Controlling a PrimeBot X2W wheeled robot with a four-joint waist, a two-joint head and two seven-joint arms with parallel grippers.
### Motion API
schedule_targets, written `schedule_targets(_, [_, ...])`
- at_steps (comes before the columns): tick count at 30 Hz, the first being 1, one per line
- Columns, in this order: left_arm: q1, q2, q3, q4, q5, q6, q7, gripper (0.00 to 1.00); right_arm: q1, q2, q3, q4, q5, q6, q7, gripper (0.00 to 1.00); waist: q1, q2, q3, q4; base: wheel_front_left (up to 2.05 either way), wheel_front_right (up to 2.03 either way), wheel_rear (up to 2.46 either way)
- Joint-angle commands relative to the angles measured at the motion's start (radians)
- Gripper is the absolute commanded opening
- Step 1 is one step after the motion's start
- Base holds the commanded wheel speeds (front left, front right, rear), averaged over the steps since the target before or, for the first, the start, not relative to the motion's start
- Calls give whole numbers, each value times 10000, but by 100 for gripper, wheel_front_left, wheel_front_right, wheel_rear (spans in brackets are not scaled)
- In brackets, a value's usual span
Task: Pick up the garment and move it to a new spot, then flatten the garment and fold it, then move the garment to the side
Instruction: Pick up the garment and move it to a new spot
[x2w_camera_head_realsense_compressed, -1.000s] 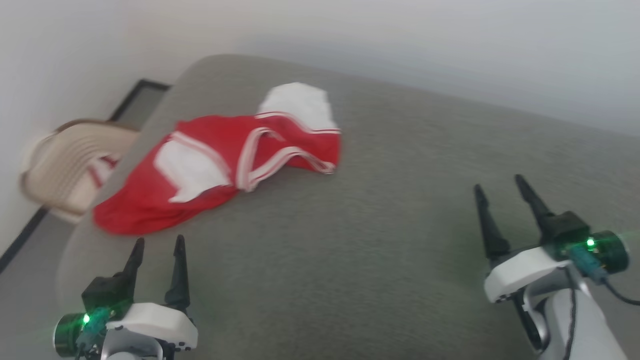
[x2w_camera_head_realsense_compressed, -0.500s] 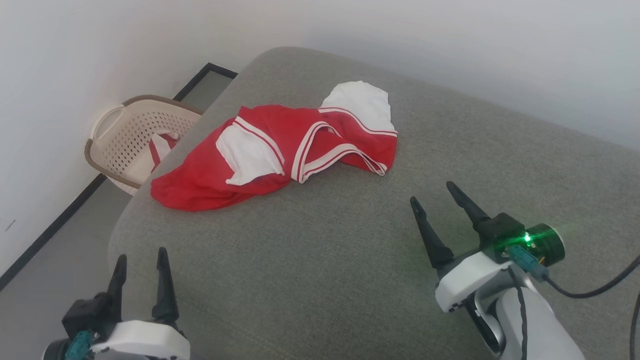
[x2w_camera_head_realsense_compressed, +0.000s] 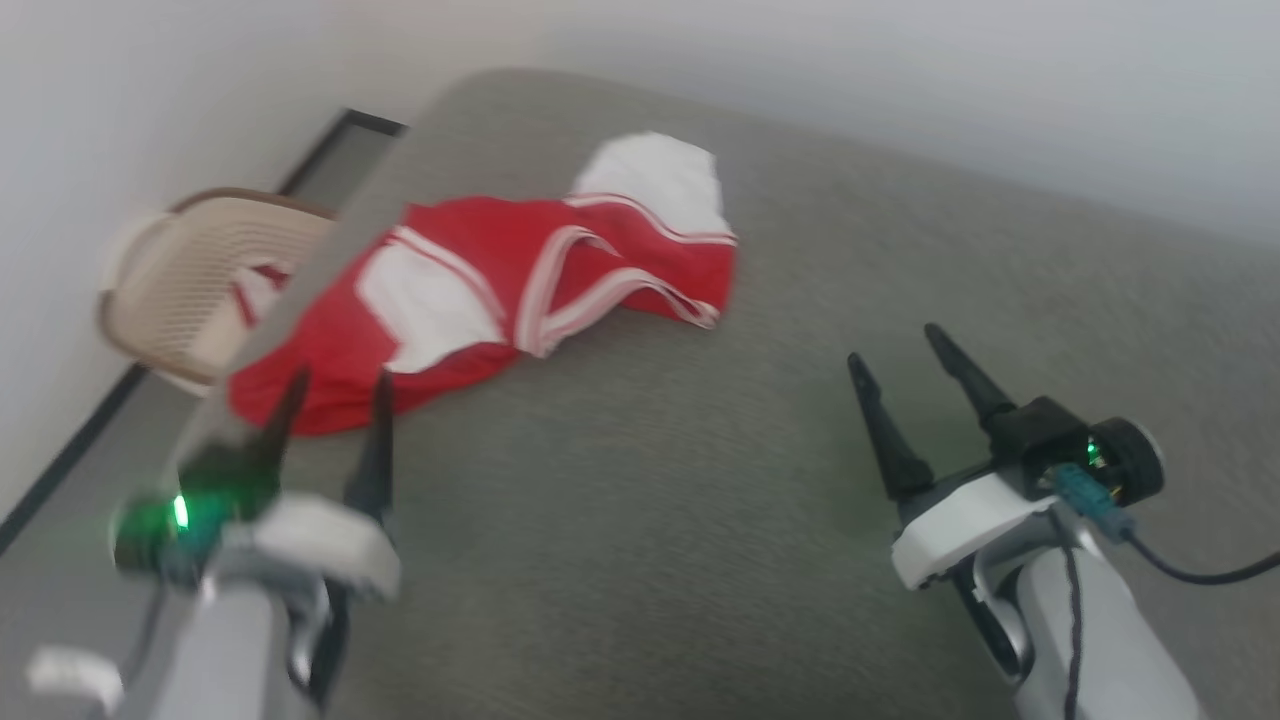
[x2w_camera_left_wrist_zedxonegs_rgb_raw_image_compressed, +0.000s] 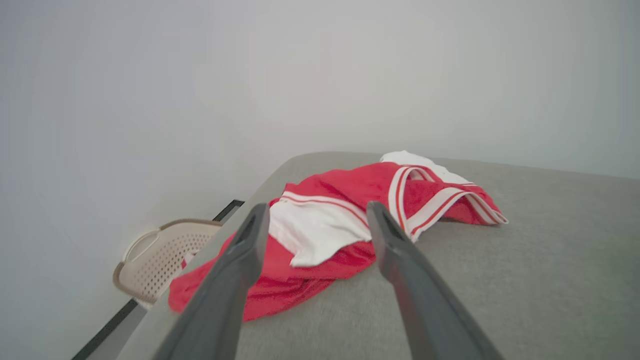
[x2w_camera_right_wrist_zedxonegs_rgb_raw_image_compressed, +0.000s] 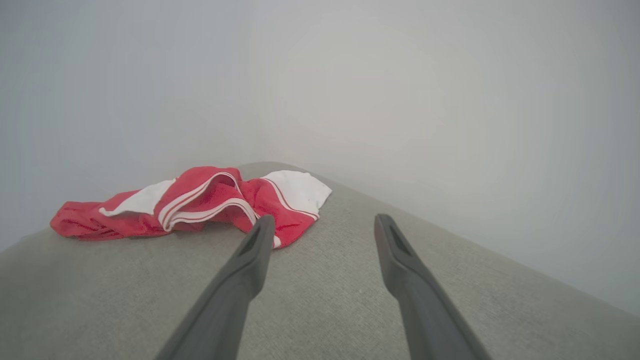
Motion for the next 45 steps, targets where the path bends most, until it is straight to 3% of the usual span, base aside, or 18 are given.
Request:
schedule_targets(1, [-961, 323, -208, 618, -93, -78, -47, 100, -170, -91, -126, -80, -59, -10, -34, 100, 0, 0, 954, -1015, 0, 0, 0])
schedule_targets(5, [-2907, 1170, -817, 2392, -736, -128, 107, 100, -389, -39, -309, -205, -154, -8, -34, 100, 0, 0, 1597, -1826, 0, 0, 0])
schedule_targets(8, [-4095, 1982, -1638, 3572, -1677, -125, 894, 100, -563, 7, -433, -333, -222, -10, -34, 100, 0, 0, 2034, -2417, 0, 0, 0])
schedule_targets(13, [-5432, 3181, -2918, 4833, -3865, -129, 3138, 100, -810, 188, -522, -498, -236, -7, -34, 100, 0, 0, 2538, -3239, 0, 0, 0])
schedule_targets(14, [-5432, 3181, -2918, 4833, -3865, -129, 3138, 100, -810, 188, -522, -498, -236, -7, -34, 100, 0, 0, 2538, -3239, 0, 0, 0])
schedule_targets(21, [-6163, 4410, -4085, 5054, -6800, -131, 6485, 100, -1148, 345, -520, -790, -302, -7, -34, 100, 0, 0, 3250, -4046, 0, 0, 0])
schedule_targets(27, [-6119, 4824, -4929, 5523, -7850, -107, 8078, 100, -1450, 422, -450, -1049, -365, -7, -34, 100, 0, 0, 3874, -4534, 0, 0, 0])
schedule_targets(31, [-6068, 4726, -5338, 5810, -8392, -107, 8246, 100, -1482, 469, -473, -1260, -438, -7, -34, 100, 0, 0, 4084, -4701, 0, 0, 0])
schedule_targets(35, [-6075, 4804, -5596, 5825, -8593, -108, 7764, 0, -1405, 508, -449, -1399, -468, -7, -34, 100, 0, 0, 3900, -4680, 0, 0, 0])
schedule_targets(45, [-6852, 5525, -6053, 5183, -8432, -134, 4693, 0, -900, 538, -647, -1167, -192, -7, -34, 100, 0, 0, 2305, -4512, 0, 0, 0])
